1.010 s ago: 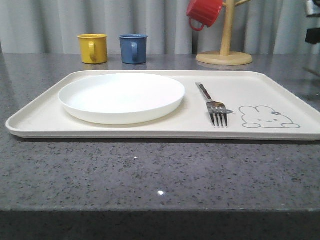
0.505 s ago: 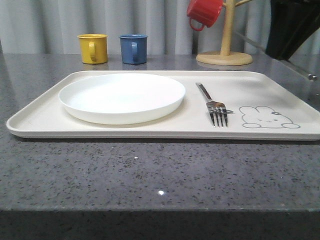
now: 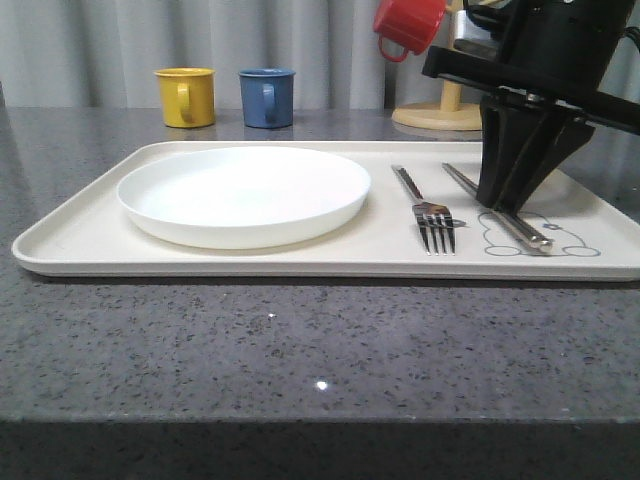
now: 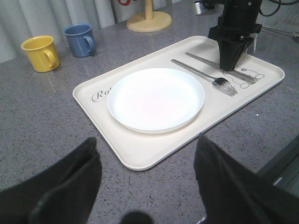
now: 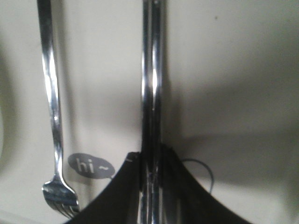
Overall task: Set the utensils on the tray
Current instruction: 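Place the chopsticks on the tray beside the fork and release, then grasp the steel spoon with the right gripper and lift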
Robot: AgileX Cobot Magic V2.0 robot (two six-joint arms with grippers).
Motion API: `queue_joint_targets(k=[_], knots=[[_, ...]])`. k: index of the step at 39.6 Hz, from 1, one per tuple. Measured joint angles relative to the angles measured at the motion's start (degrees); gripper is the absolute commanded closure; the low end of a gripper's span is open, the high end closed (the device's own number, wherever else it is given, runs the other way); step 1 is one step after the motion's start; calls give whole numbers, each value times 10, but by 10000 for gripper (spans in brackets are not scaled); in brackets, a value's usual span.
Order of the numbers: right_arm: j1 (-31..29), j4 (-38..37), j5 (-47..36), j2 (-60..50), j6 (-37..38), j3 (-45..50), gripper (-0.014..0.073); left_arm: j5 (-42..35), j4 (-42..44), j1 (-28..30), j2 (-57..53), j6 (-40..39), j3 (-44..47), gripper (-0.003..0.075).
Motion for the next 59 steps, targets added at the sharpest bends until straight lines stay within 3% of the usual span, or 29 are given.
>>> queue_joint_targets(k=[8,19,29,50,59], knots=[[0,4,0,0,2,0,276,0,0,0,0,0,0,302],[0,-30,-1,-47,-26,0,272,0,0,0,0,0,0,302],[-6,-168,4,-153,-39,0,272,0,0,0,0,0,0,302],[-215,-208,7,-172,-106,26,272,0,0,0,0,0,0,302],[-251,-211,7,-137,-114,27,272,0,0,0,0,0,0,302]])
